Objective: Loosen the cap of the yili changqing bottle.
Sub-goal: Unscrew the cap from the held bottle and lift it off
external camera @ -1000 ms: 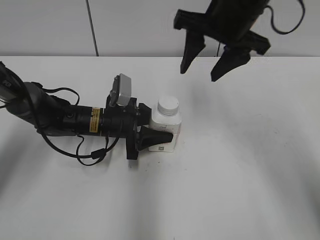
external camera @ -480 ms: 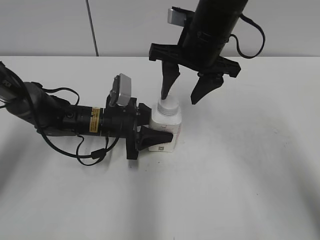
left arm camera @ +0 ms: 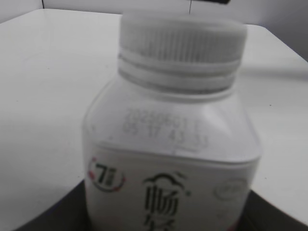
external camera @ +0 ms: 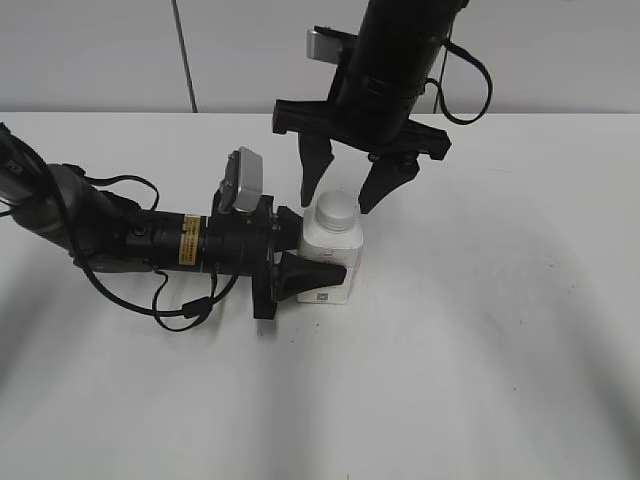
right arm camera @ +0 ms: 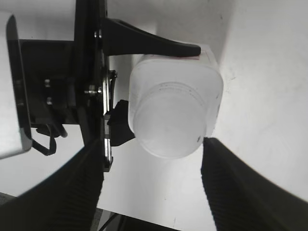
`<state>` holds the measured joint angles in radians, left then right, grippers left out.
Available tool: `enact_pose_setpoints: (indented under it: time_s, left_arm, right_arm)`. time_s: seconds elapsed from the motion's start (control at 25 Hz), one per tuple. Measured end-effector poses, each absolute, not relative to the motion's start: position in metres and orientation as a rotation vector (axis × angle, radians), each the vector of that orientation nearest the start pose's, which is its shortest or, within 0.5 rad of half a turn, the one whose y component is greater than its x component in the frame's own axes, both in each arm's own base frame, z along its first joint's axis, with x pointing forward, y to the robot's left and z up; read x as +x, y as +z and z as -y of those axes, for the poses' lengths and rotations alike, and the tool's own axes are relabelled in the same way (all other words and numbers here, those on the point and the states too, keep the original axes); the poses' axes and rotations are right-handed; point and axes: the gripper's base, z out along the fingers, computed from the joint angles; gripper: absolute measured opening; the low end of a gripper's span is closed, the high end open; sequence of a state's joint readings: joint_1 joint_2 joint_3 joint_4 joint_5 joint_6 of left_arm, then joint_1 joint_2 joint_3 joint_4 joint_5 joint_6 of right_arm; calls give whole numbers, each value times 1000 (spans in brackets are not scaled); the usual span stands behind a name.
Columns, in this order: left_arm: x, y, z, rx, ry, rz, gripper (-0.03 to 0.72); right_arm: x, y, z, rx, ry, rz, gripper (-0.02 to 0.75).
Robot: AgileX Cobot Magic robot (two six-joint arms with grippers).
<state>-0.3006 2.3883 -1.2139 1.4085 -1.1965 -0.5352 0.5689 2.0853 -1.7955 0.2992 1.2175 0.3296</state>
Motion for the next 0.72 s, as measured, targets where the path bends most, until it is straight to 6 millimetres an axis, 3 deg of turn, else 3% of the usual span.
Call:
enact_pose_setpoints:
  time_s: [0.48,0.72]
  left_arm:
    - [354,53,197,1357,-1091,-1440,376]
    - [354,53,197,1357,-1091,-1440,376]
  right_arm:
    - [360,214,-257,-251,431,-3118,505]
    - [360,213,-257,-260,427,-3118,499]
